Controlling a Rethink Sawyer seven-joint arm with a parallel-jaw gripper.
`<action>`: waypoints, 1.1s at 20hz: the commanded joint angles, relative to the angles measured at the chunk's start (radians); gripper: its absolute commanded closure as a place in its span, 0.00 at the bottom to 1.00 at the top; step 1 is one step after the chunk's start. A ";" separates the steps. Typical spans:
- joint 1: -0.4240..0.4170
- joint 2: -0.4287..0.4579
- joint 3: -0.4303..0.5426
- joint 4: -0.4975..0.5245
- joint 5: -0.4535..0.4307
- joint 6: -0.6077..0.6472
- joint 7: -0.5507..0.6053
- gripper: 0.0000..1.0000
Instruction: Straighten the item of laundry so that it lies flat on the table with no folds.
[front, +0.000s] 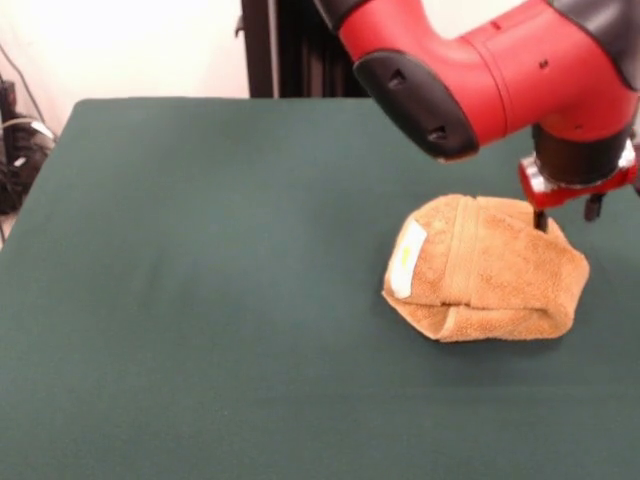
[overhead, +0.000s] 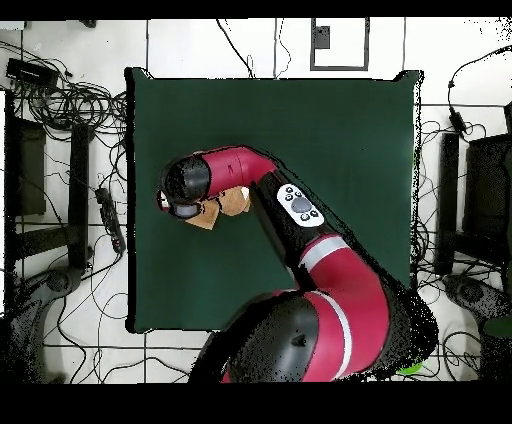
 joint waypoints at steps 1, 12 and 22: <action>-0.004 -0.088 0.071 0.096 0.029 0.171 -0.257 0.00; 0.007 -0.156 0.083 0.066 0.055 0.325 -0.240 0.00; 0.001 -0.074 0.078 -0.027 0.017 0.342 -0.333 0.00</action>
